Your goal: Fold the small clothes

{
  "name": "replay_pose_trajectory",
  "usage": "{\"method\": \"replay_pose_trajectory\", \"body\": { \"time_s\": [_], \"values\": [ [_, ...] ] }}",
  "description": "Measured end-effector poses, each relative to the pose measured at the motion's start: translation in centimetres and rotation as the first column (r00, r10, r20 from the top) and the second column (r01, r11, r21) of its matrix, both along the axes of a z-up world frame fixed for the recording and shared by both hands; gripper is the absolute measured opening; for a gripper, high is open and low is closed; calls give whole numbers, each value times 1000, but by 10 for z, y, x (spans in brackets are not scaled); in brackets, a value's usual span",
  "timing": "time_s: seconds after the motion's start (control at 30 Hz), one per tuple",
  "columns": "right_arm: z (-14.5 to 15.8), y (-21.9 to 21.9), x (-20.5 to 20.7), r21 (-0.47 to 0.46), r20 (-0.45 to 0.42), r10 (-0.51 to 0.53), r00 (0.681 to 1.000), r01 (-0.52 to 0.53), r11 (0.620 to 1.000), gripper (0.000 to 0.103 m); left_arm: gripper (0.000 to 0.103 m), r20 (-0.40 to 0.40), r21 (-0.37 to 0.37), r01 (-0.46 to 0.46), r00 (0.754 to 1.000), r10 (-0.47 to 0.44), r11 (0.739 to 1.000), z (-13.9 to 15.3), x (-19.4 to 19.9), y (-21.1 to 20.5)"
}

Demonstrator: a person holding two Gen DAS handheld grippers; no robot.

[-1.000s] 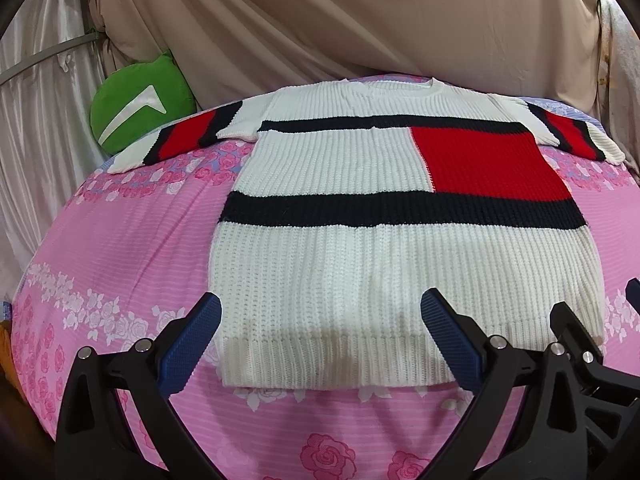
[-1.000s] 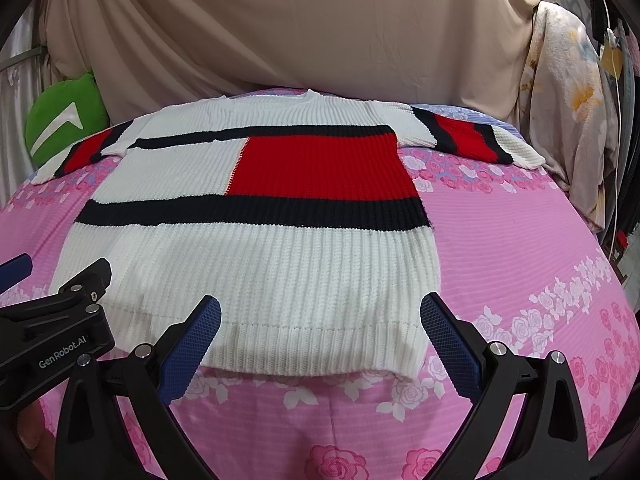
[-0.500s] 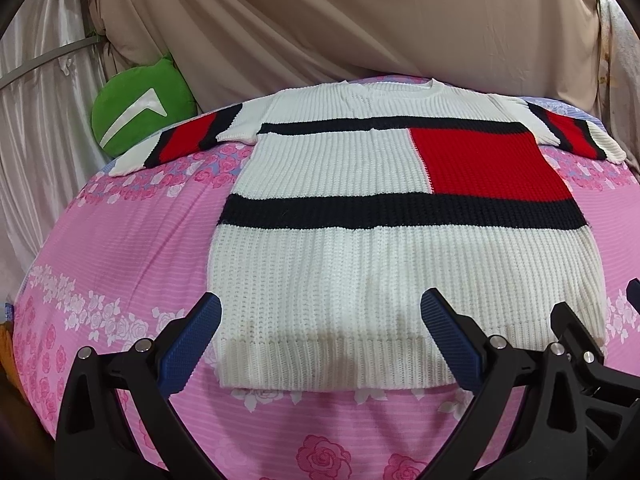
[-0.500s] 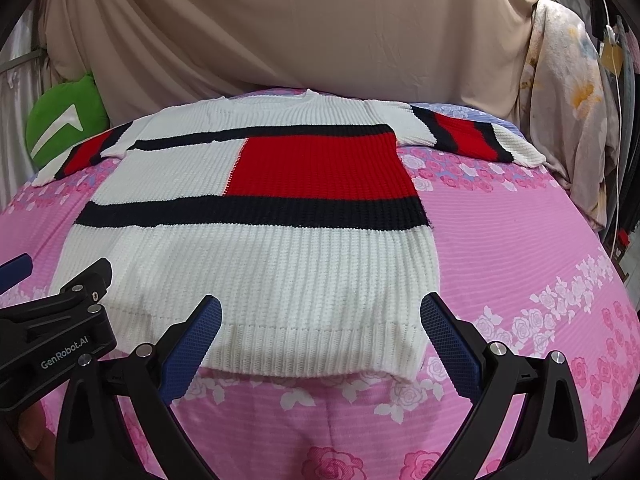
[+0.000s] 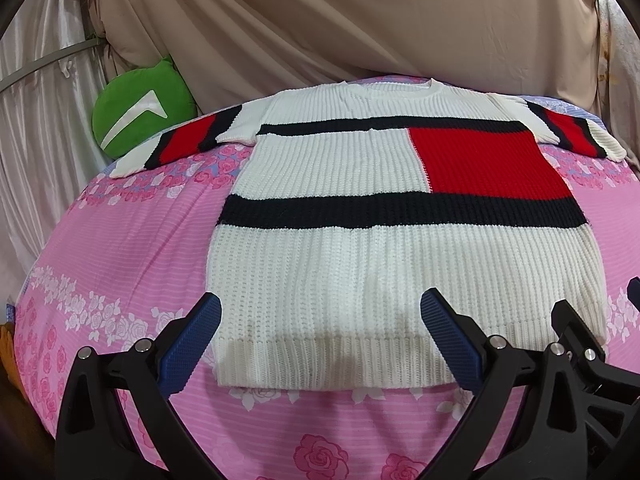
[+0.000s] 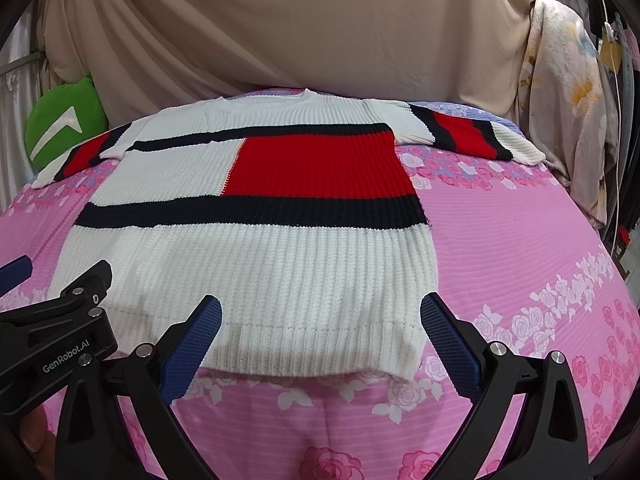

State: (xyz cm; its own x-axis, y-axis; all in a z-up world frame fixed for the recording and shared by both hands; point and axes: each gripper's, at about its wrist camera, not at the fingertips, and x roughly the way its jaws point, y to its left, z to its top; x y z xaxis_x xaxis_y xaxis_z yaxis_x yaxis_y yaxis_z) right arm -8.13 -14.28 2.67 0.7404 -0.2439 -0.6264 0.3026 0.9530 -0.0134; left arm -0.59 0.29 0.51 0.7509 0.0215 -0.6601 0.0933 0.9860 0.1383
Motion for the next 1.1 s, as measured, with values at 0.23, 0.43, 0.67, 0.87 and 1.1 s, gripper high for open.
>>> {"method": "replay_pose_trajectory", "body": {
  "time_s": [0.23, 0.43, 0.67, 0.87, 1.1],
  "values": [
    [0, 0, 0, 0, -1, 0, 1000, 0, 1000, 98, 97, 1, 1, 0, 1000, 0, 1000, 0, 0, 0],
    [0, 1, 0, -1, 0, 0, 1000, 0, 1000, 98, 97, 0, 1, 0, 1000, 0, 1000, 0, 1, -1],
    [-1, 1, 0, -2, -1, -2, 1000, 2, 1000, 98, 97, 2, 2, 0, 1000, 0, 1000, -1, 1, 0],
    [-1, 1, 0, -3, -2, -2, 1000, 2, 1000, 98, 97, 2, 4, 0, 1000, 0, 1000, -2, 0, 0],
    [-2, 0, 1, -3, -4, -3, 1000, 3, 1000, 98, 97, 3, 3, 0, 1000, 0, 1000, -2, 1, 2]
  ]
}}
